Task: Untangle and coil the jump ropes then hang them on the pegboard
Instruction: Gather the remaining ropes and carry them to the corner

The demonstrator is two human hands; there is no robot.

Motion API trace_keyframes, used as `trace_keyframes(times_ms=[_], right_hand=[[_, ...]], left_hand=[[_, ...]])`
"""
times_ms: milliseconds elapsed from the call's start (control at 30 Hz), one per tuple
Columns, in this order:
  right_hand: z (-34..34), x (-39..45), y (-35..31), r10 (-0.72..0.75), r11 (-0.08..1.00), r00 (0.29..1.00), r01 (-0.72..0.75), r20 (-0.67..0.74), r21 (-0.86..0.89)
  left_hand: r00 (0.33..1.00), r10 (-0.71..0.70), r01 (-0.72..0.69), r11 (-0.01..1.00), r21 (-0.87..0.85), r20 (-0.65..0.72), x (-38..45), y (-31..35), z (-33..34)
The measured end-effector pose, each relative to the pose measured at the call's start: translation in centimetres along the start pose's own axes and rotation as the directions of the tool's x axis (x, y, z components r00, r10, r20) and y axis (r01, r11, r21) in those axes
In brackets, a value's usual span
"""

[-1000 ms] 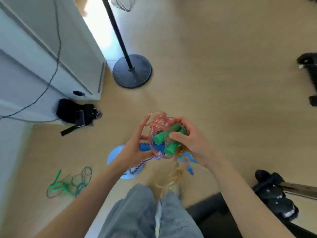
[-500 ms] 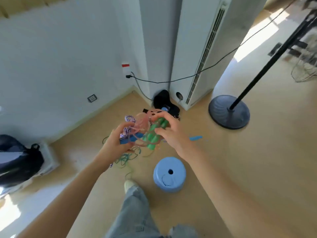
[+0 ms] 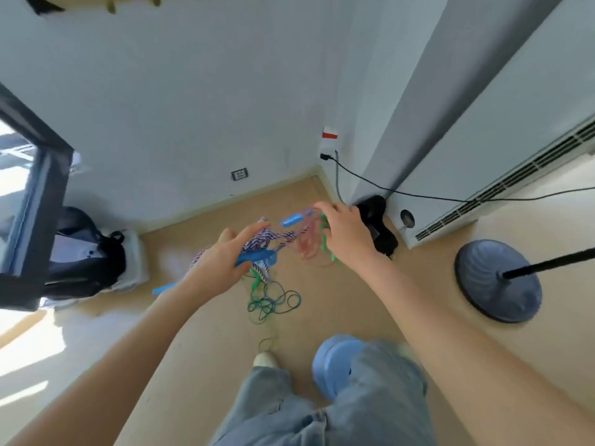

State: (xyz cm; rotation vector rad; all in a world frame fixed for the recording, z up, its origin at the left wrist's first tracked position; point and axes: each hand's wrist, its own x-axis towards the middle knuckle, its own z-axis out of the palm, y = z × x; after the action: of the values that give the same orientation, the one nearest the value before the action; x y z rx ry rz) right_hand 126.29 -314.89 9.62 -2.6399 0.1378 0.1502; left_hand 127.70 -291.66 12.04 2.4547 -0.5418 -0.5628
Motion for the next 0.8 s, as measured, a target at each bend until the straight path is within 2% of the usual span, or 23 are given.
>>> trace_keyframes(times_ms=[100,167,233,300,433,567,633,700,800], right_hand=[[1.6,4.6,1.0,-0.012,0.998,0.994,0.006,0.111,0.056],[2.7,7.9,2.3,0.005,0.993,0.991,-0.02,0.132,0.116],[4.0,11.6,3.9,0.047,0.982,0.986,-0.075,0.161,0.174],[5.8,15.0,5.5,0.063,0.965,0.964,-0.125,0.259,0.23],[8.7,18.6,7.4,0.048,0.946,0.886,-0.189,0.462,0.265],[11.2,19.7,7.9,0.082,0.97,0.807,-0.2,0.584,0.139],[12.6,20.0,8.1,0.102,0.975,0.772,-0.204,0.627,0.092],[14.3,20.4,8.3,0.12,0.975,0.795,-0.206,0.594,0.078],[17.6,21.5,9.2,0.133,0.981,0.895,-0.18,0.425,0.072]], left_hand=[[0.99,-0.102,0.088,0.986,-0.139,-0.102,2.5,-1.5,0.9],[0.955,-0.23,0.194,0.962,-0.194,-0.185,4.8,-2.6,2.3],[0.893,-0.378,0.333,0.92,-0.206,-0.245,7.1,-4.0,4.0],[0.815,-0.507,0.454,0.859,-0.235,-0.279,8.9,-5.5,6.0],[0.707,-0.665,0.584,0.741,-0.33,-0.242,11.9,-7.6,9.7],[0.639,-0.74,0.623,0.659,-0.421,-0.212,14.4,-9.4,12.3],[0.64,-0.742,0.597,0.645,-0.477,-0.201,15.3,-10.8,13.0],[0.673,-0.711,0.555,0.667,-0.497,-0.204,16.0,-12.4,13.5],[0.706,-0.66,0.475,0.71,-0.519,-0.257,17.6,-15.4,14.4]])
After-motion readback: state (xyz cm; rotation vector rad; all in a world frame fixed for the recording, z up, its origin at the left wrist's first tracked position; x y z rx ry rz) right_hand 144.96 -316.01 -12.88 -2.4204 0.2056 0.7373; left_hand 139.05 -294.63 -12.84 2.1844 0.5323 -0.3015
